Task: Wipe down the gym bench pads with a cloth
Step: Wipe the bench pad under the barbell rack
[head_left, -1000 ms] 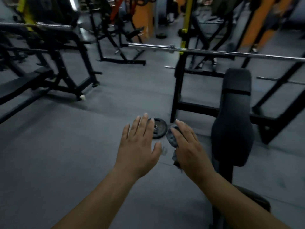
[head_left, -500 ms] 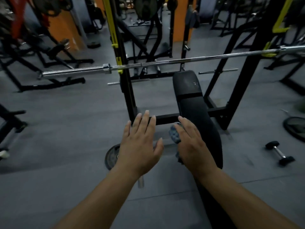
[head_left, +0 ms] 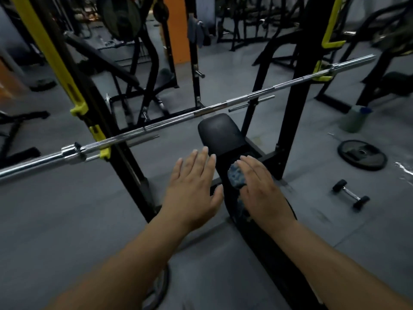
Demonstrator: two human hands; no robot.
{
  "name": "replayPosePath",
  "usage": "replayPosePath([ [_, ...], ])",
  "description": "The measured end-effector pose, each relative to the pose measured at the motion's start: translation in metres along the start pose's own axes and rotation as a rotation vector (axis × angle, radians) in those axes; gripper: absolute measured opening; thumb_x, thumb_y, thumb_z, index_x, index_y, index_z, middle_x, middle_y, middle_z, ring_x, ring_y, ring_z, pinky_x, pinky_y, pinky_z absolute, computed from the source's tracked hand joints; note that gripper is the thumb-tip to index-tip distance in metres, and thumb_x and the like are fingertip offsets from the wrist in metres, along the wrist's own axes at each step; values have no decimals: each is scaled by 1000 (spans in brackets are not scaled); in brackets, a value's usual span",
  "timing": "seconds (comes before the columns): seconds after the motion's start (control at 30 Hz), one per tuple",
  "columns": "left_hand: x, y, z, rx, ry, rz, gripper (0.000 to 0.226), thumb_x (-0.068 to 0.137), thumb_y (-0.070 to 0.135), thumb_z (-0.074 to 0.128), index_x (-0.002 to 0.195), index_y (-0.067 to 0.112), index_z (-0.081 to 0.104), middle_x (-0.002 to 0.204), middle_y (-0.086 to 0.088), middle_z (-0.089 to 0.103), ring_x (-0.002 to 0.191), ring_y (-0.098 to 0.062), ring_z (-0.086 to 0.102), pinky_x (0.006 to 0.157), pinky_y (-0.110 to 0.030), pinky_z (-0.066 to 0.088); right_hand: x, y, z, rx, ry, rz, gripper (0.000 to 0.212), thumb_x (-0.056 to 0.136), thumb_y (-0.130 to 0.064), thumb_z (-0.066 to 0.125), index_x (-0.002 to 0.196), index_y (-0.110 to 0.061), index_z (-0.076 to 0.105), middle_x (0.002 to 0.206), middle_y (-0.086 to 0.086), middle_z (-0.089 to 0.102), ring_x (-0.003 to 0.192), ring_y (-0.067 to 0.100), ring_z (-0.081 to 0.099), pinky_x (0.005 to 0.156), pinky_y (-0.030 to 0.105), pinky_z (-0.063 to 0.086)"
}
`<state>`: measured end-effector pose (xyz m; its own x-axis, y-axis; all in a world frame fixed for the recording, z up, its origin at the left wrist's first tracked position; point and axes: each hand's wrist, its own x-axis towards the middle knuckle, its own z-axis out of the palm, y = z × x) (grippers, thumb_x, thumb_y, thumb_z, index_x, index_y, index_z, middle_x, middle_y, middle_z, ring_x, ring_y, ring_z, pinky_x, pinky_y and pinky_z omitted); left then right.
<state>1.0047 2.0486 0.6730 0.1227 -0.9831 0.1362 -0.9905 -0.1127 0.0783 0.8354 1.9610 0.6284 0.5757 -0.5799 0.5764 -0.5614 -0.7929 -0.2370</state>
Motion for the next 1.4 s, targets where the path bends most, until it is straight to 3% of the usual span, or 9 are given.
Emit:
replayPosePath([
  [0.3, 185, -35, 86, 42, -93, 59, 86, 83, 63, -1, 159, 25, -5, 167, 1, -13, 153, -15, -15, 124, -40, -8, 101, 129, 120, 98, -62, 106, 48, 90, -11, 51, 136, 3, 51, 141, 17, 50, 137, 28, 45, 112, 34, 37],
  [0.47, 281, -54, 153, 28, -149, 31, 85, 84, 62, 1, 160, 26, -3, 167, 3, -11, 153, -14, -14, 125, -41, -5, 151, 196, 188, 135, -97, 132, 48, 88, -14, 49, 134, 2, 54, 138, 15, 53, 135, 26, 46, 112, 40, 41],
  [0.7, 379, -104, 228, 62, -197, 34, 74, 99, 55, 28, 159, 25, -2, 167, 2, -11, 153, -16, -12, 125, -42, -3, 211, 263, 304, 245, -189, 286, 37, 89, -11, 60, 126, -7, 53, 139, 10, 48, 134, 21, 45, 105, 32, 48],
  [0.9, 458, -151, 298, 92, -116, 35, 72, 101, 46, 36, 160, 24, 2, 168, 3, -10, 153, -14, -12, 124, -38, -6, 270, 303, 411, 231, -30, 399, 40, 92, -27, 59, 125, -4, 56, 145, 19, 46, 136, 34, 43, 106, 43, 43],
  [1.03, 501, -181, 355, 125, 26, 46, 74, 92, 49, 17, 160, 22, 8, 168, 2, -4, 154, -14, -8, 124, -37, -4, 250, 321, 496, 31, -203, 231, 78, 93, -56, 15, 152, -11, 38, 161, 18, 25, 150, 35, 20, 123, 50, 12],
  [1.1, 516, -191, 381, 137, 85, 52, 81, 88, 55, 5, 160, 20, 9, 168, 0, -2, 154, -15, -5, 124, -37, 0, 248, 337, 513, -4, -187, 164, 76, 94, -57, 10, 156, -18, 28, 164, 10, 18, 152, 29, 12, 122, 43, 2],
  [1.2, 524, -200, 409, 152, 179, 54, 95, 78, 59, -12, 160, 17, 10, 168, -2, 2, 154, -16, -1, 122, -34, -2, 280, 369, 521, -51, -149, 129, 57, 102, -50, 25, 156, -31, 25, 166, 2, 14, 153, 24, 6, 122, 44, 6],
  [1.3, 525, -205, 422, 86, 291, 63, 81, 88, 52, 2, 160, 17, 7, 168, -1, 2, 154, -12, -1, 121, -29, -6, 308, 369, 526, -30, -98, 174, 51, 104, -44, 28, 155, -37, 26, 166, -1, 12, 153, 22, 4, 123, 44, 4],
  [1.4, 521, -208, 427, 7, 349, 121, 81, 85, 45, 13, 160, 18, 9, 168, 0, 4, 153, -10, -1, 122, -29, -6, 284, 346, 526, 87, -148, 11, 50, 107, -34, 27, 156, -35, 21, 166, -9, 12, 152, 14, 6, 121, 33, 1],
])
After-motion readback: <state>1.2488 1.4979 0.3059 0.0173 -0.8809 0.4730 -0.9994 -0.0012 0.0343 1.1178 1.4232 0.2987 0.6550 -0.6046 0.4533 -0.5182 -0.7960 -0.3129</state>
